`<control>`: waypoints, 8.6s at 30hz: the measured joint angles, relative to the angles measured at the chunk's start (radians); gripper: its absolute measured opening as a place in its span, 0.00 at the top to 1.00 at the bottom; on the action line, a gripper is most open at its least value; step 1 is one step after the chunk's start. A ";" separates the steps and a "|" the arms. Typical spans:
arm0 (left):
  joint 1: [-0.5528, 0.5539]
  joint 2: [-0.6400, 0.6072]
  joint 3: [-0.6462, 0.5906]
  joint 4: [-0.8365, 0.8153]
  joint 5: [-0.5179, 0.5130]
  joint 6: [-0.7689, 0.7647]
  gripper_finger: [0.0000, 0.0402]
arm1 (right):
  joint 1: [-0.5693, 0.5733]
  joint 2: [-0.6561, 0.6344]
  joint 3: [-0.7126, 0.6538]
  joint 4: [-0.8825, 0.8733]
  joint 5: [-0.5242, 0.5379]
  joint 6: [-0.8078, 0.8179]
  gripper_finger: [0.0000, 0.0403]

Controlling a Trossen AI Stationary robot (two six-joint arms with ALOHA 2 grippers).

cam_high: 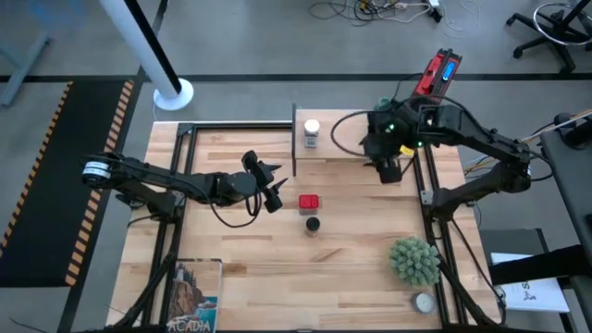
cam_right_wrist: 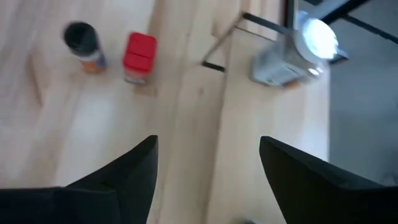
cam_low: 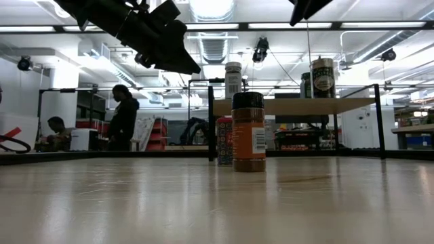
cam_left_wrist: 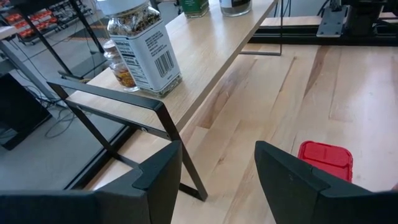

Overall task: Shelf spices
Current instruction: Adjust the white seasoning bottle on the shelf

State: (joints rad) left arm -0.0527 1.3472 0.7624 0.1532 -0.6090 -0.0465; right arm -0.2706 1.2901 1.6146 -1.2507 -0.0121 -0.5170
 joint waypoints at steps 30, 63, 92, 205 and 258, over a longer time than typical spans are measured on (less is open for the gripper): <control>-0.001 0.000 0.000 -0.052 0.026 -0.005 0.52 | 0.207 0.312 0.000 0.243 -0.145 0.258 0.45; 0.000 0.000 0.000 -0.033 0.026 -0.014 0.52 | -0.099 0.294 0.001 0.598 0.012 0.166 0.39; 0.000 0.000 0.000 -0.031 0.026 -0.012 0.52 | -0.207 0.383 0.000 0.654 -0.084 0.144 0.37; 0.000 0.000 0.000 -0.041 0.052 -0.016 0.52 | -0.183 0.419 0.179 0.356 -0.051 0.156 0.41; 0.010 0.000 0.000 -0.032 0.042 0.001 0.52 | -0.231 0.506 0.243 0.206 -0.092 -0.201 0.23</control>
State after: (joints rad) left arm -0.0429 1.3470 0.7624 0.1214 -0.5667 -0.0460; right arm -0.5011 1.7957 1.8572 -1.0445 -0.1040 -0.7181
